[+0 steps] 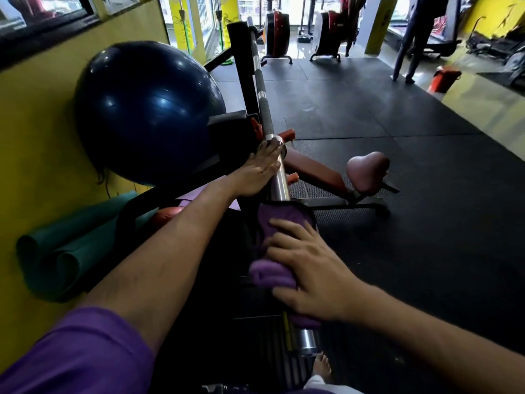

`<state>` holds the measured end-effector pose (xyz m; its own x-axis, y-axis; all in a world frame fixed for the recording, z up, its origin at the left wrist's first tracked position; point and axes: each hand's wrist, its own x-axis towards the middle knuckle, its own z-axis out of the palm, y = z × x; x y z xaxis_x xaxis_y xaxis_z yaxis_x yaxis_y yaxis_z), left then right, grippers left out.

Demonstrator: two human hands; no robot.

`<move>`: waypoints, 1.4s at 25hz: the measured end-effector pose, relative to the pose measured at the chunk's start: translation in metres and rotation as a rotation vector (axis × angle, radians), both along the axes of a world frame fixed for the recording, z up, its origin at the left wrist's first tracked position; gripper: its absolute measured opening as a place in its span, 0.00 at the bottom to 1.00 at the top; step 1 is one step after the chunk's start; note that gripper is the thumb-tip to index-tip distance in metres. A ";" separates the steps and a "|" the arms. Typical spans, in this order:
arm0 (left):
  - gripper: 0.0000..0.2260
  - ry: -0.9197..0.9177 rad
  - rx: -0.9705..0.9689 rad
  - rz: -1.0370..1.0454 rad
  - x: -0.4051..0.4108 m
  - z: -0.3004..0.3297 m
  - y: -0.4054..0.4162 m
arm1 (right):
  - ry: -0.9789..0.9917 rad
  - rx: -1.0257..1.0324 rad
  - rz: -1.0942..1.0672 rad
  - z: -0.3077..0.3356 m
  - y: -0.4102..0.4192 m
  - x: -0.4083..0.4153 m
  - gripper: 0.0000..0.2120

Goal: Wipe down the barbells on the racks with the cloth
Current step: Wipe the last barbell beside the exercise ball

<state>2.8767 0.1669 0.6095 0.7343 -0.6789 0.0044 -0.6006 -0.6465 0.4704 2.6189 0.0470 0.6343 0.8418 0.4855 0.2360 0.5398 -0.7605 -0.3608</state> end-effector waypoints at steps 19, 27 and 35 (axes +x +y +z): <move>0.24 -0.003 0.025 0.002 -0.004 0.005 -0.009 | 0.348 1.266 -0.466 -0.035 -0.040 0.012 0.08; 0.23 -0.017 0.062 0.016 -0.006 0.014 -0.023 | 0.976 1.739 -0.456 -0.019 0.004 0.051 0.25; 0.25 0.006 0.044 0.009 -0.007 0.012 -0.023 | 0.806 1.557 -0.518 -0.021 -0.004 0.031 0.18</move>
<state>2.8697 0.1438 0.6215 0.7404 -0.6715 -0.0302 -0.5917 -0.6724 0.4447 2.6500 0.0428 0.6135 0.9425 -0.0708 -0.3266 -0.2578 0.4679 -0.8453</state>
